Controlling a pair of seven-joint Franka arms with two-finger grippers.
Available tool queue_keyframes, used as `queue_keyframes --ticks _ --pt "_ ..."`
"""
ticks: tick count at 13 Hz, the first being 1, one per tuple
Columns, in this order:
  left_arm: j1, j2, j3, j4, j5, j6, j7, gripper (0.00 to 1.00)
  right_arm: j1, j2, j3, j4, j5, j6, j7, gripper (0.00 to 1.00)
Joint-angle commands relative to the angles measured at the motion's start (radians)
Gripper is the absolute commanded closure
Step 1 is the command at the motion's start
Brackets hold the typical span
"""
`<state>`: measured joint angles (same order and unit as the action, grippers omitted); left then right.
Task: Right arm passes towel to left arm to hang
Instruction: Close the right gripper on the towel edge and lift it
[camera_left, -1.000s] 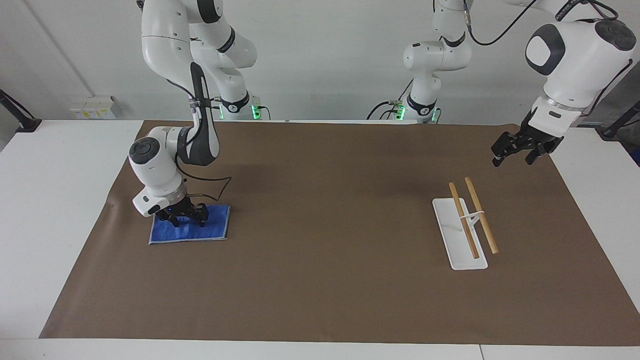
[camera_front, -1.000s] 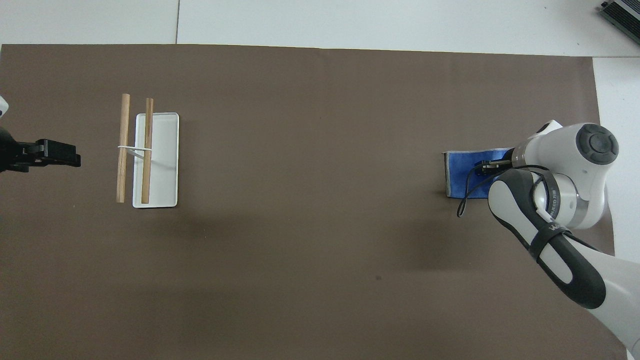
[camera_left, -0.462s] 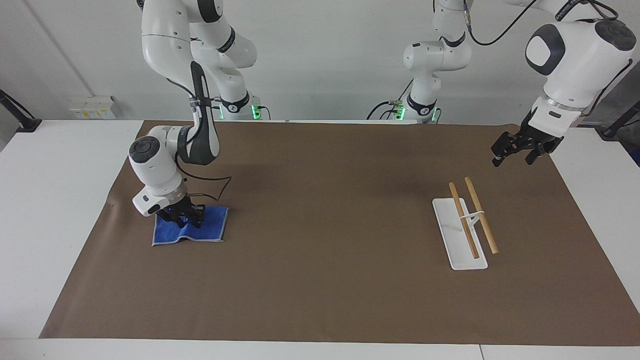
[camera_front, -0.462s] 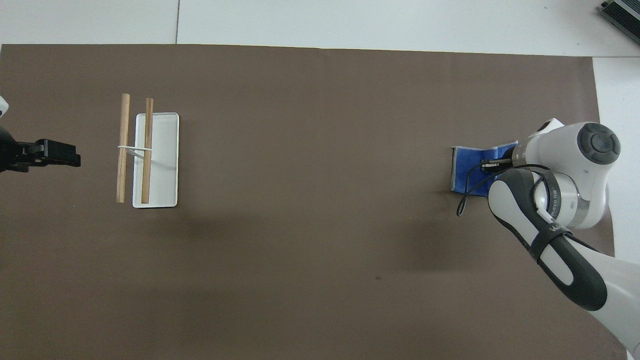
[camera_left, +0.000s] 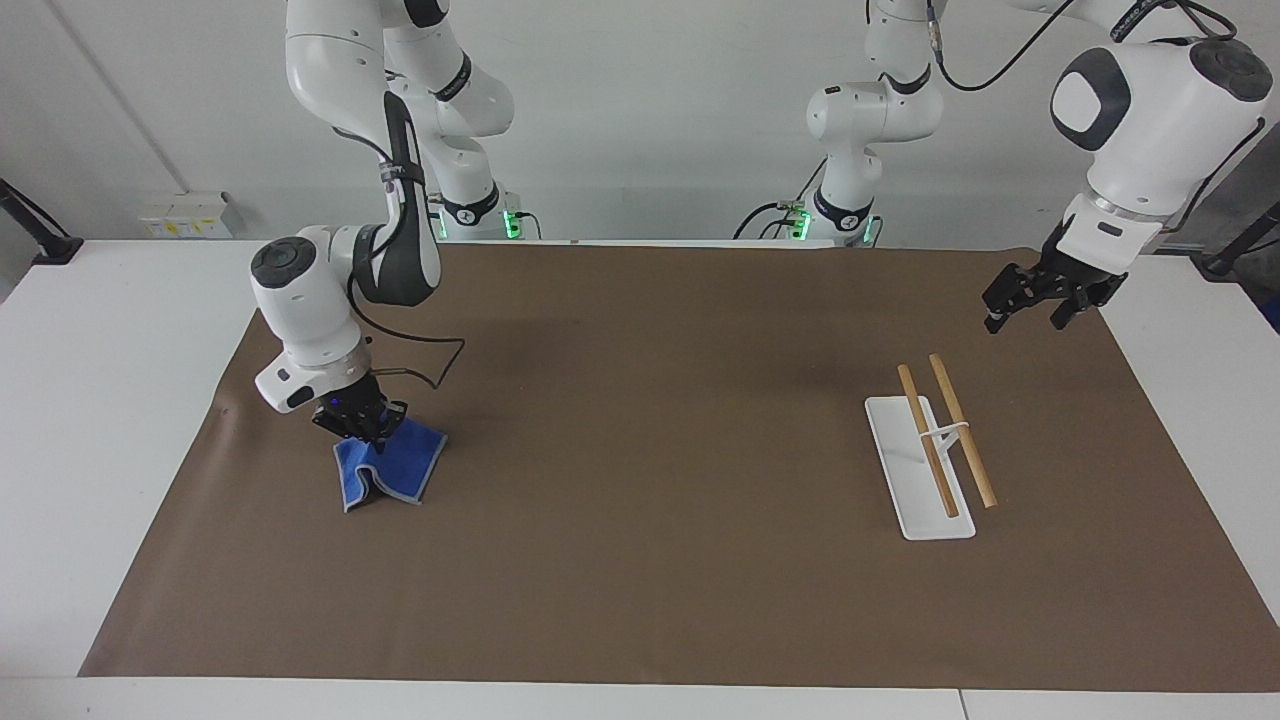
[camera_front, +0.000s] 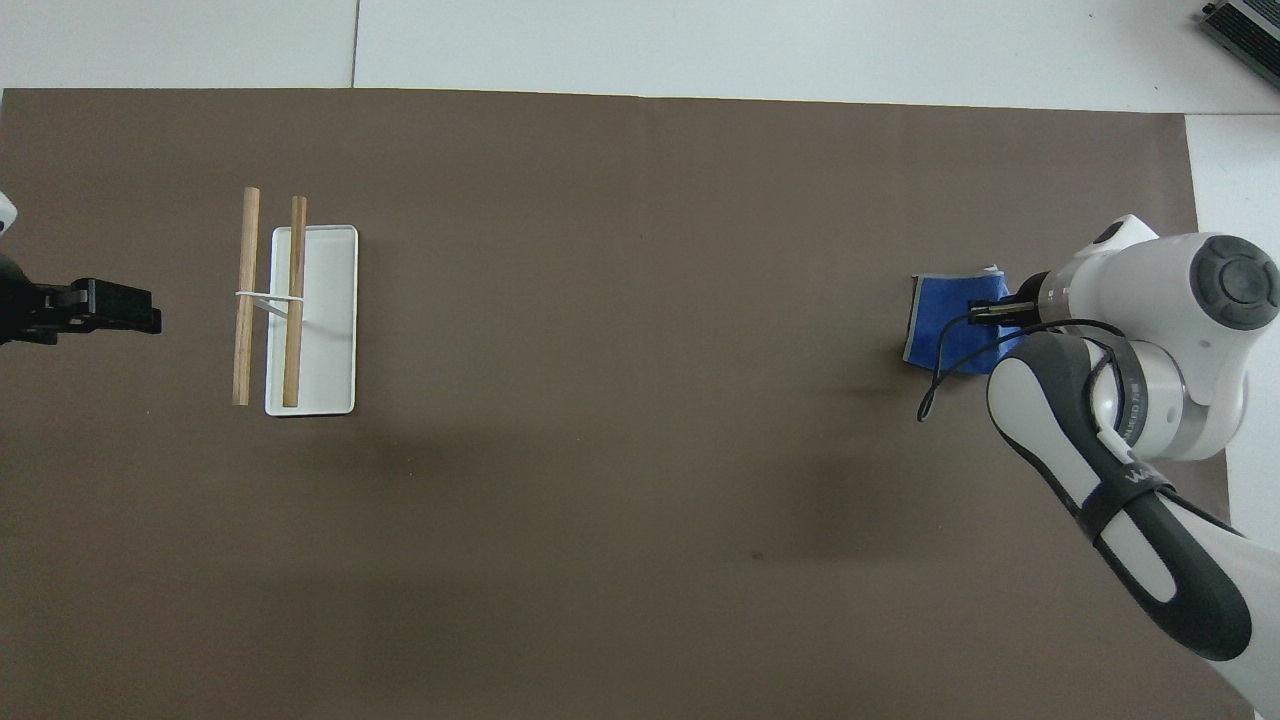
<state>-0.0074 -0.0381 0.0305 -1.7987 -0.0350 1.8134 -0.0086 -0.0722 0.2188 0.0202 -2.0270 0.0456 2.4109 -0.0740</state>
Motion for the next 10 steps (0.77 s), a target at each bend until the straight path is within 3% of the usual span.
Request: queue_keyframes --ticks 1,4,6,10 --pt "0.001 -0.014 0.0 -0.008 -0.011 0.006 -0.008 0.0 -0.008 -0.071 0.021 -0.004 0.094 -0.038 -0.026 1.0" --pt "0.001 -0.014 0.0 -0.008 -0.011 0.006 -0.008 0.0 -0.009 -0.133 0.081 0.027 0.134 -0.091 -0.02 1.0" --pt "0.001 -0.014 0.0 -0.008 -0.011 0.006 -0.008 0.0 -0.008 -0.189 0.093 0.027 0.274 -0.144 -0.021 1.0" --pt "0.001 -0.014 0.0 -0.008 -0.011 0.006 -0.008 0.0 -0.008 -0.211 0.138 0.042 0.534 -0.145 -0.021 1.0"
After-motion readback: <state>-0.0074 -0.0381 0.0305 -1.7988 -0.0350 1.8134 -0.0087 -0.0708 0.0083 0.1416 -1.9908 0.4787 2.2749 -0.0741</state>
